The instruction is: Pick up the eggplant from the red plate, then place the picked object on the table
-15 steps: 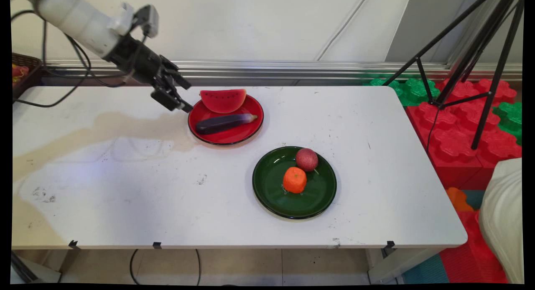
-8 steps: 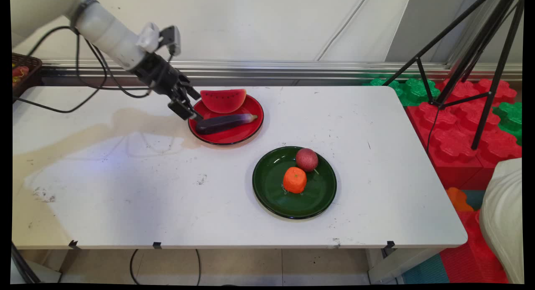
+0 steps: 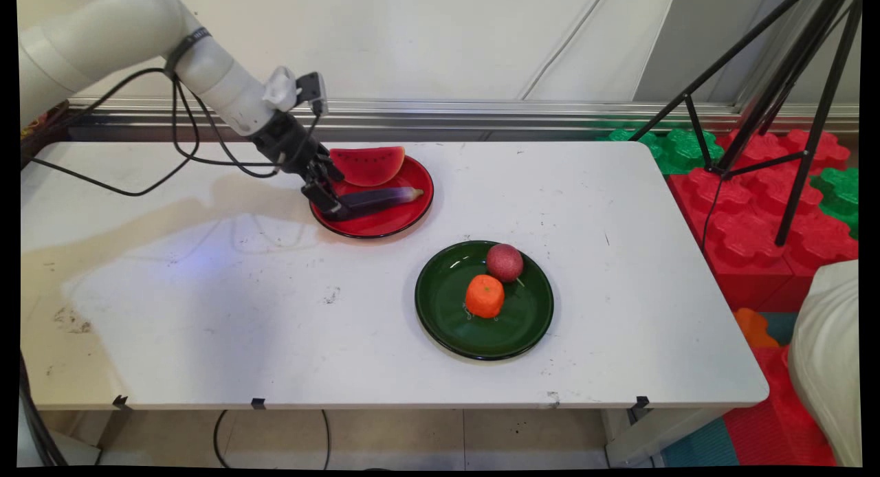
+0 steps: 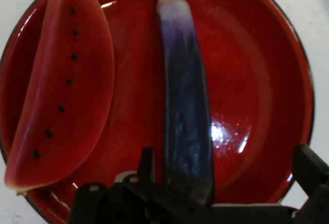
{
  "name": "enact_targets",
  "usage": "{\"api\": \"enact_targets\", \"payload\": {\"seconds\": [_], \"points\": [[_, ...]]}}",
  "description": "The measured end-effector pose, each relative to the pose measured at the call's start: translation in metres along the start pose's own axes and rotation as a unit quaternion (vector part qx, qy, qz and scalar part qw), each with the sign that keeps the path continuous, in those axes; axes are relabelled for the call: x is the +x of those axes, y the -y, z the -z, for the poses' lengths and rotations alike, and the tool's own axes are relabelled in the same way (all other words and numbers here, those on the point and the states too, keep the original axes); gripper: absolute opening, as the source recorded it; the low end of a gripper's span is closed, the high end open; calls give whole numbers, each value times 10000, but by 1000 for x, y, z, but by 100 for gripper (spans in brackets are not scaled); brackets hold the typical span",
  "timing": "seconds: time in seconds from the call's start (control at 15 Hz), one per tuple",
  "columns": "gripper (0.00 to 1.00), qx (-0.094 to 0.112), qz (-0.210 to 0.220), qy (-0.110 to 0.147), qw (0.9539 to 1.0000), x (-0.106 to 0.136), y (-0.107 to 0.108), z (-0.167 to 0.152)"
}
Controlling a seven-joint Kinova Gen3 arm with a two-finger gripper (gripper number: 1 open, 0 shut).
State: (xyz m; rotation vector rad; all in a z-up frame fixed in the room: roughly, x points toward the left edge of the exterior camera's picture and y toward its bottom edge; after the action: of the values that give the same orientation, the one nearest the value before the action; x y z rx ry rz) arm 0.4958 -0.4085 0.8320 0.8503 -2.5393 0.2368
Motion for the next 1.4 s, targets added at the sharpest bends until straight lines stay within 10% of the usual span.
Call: {"api": "enact_targets", "payload": {"seconds": [0.93,1.0,1.4], "points": [[100,-15,232,232,9995,1,14,-48],[0,-17,240,230,9994,1,14,-49],[0,-26,270,211,9994,1,16,-51]]}}
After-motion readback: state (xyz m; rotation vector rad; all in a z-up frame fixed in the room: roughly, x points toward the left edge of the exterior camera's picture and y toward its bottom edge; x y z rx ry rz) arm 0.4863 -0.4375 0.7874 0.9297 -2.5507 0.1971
